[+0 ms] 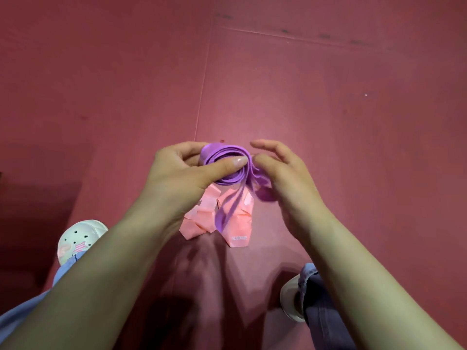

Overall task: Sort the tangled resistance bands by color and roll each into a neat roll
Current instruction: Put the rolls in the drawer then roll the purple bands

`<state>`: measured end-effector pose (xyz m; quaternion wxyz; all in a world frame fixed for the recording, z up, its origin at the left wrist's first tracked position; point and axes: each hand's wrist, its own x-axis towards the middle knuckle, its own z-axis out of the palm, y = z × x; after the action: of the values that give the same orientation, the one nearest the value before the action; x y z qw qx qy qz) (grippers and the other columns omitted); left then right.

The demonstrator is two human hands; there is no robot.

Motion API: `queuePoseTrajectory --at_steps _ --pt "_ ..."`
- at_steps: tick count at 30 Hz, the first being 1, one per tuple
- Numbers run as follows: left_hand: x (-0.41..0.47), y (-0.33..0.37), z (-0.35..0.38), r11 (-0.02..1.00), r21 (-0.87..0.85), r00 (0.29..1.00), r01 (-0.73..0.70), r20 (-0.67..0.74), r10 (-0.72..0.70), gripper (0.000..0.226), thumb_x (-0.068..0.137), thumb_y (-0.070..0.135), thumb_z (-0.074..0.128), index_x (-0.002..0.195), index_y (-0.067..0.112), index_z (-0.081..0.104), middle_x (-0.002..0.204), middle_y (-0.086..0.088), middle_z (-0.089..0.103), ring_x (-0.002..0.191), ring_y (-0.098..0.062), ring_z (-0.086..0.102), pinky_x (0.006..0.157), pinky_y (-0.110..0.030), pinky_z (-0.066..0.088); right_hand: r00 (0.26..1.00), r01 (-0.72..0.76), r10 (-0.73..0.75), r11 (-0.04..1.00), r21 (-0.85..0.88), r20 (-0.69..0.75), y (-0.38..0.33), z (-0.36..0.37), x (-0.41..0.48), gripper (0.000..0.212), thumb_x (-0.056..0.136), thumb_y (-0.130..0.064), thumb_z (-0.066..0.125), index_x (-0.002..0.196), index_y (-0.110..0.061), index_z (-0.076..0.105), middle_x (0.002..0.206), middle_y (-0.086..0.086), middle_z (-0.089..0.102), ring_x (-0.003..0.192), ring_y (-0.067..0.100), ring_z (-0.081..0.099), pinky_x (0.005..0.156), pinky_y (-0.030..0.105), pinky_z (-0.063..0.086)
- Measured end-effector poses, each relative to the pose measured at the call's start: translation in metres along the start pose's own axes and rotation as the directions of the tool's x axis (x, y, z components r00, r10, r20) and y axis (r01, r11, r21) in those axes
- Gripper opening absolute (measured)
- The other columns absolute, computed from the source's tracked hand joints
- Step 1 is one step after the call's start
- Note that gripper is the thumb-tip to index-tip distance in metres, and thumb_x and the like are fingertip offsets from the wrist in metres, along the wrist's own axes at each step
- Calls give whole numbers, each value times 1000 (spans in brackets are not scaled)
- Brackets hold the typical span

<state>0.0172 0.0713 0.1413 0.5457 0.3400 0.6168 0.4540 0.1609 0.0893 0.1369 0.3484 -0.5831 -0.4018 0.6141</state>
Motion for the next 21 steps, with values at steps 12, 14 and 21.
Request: queuePoseTrajectory --at_steps 12,14,21 --pt "8 -14 -5 985 166 988 55 -151 -30 41 48 13 90 84 17 70 68 3 73 64 -15 68 69 -35 59 935 225 -171 963 -149 310 -3 8 -10 16 92 -24 61 81 -27 73 65 -12 68 61 -3 59 60 7 43" --pt "10 -15 -7 978 208 987 27 -161 7 40 51 10 88 85 19 70 70 4 73 67 -16 69 71 -37 59 935 220 -165 964 -150 314 -1 8 -9 14 92 -19 62 85 -25 72 69 -15 70 65 -5 61 62 7 44" --pt "8 -9 -10 954 300 993 -14 -111 49 76 36 36 86 107 17 65 93 -2 72 85 -23 71 82 -46 58 931 237 -161 949 -207 327 -1 4 -8 31 96 -24 55 70 -32 69 59 7 58 51 11 41 53 24 35"
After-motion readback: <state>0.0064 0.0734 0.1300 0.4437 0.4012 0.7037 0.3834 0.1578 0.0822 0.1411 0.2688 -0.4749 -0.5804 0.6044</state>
